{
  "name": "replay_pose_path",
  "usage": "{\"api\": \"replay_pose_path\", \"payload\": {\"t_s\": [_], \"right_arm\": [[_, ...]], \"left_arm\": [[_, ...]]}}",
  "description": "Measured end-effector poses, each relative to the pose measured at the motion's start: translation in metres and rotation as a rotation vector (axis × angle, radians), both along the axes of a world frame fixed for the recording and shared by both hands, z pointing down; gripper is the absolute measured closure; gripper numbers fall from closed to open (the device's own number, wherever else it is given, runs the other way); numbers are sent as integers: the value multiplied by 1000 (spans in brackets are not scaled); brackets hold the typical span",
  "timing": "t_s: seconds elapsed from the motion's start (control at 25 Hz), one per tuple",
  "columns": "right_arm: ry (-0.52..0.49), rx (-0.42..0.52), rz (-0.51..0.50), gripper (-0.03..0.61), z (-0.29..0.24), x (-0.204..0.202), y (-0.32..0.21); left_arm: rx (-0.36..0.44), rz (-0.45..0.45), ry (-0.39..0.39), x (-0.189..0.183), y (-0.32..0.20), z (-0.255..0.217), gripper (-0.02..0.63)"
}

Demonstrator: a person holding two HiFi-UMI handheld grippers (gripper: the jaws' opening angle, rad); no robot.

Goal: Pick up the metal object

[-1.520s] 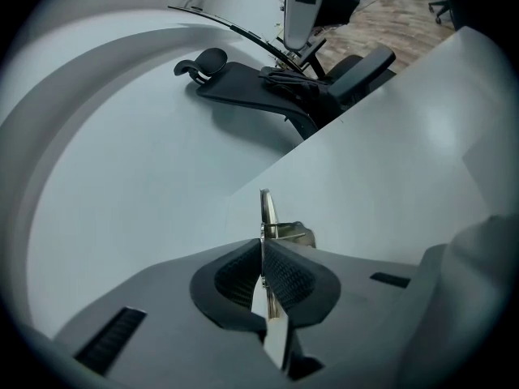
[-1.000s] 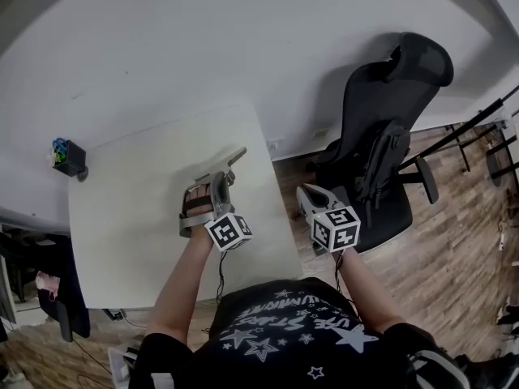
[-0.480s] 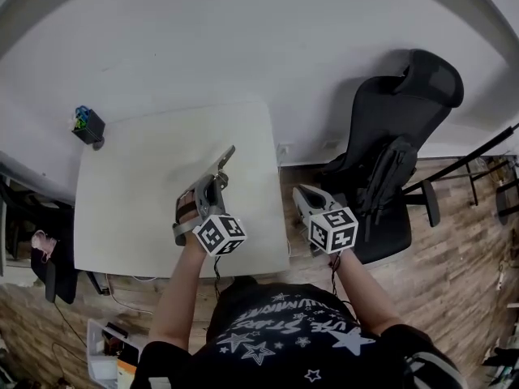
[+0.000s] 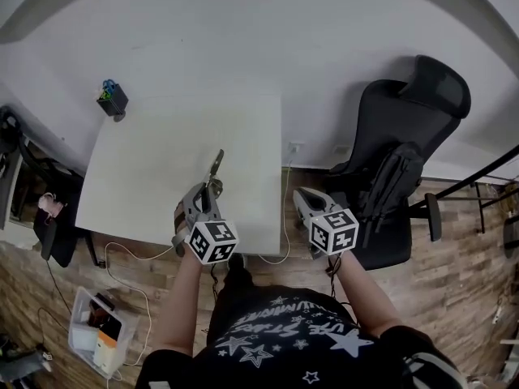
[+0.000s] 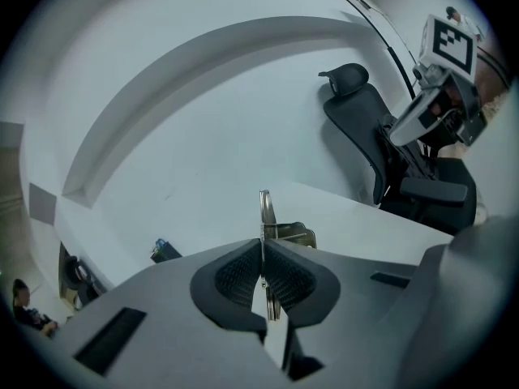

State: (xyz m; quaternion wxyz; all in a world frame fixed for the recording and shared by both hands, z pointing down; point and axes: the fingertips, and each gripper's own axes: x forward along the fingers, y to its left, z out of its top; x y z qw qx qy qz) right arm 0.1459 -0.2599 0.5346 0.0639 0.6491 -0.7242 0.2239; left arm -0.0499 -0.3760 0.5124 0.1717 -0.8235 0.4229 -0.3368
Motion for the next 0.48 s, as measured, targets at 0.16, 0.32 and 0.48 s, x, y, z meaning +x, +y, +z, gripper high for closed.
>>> {"api": "replay_pose_path", "payload": {"t_s": [0.16,0.32,0.48], "right_arm": [[-4,5,-58,529,0,-13,32],[-3,11,-121,529,1,-25,70],[-8,10,-177,529,5,-37,106]], "left_arm": [[5,-64,16,-22,44,-3,589],[2,-138,46,-43,94,-6,589],[-28,-201,86,-61,144,-5,589]]}}
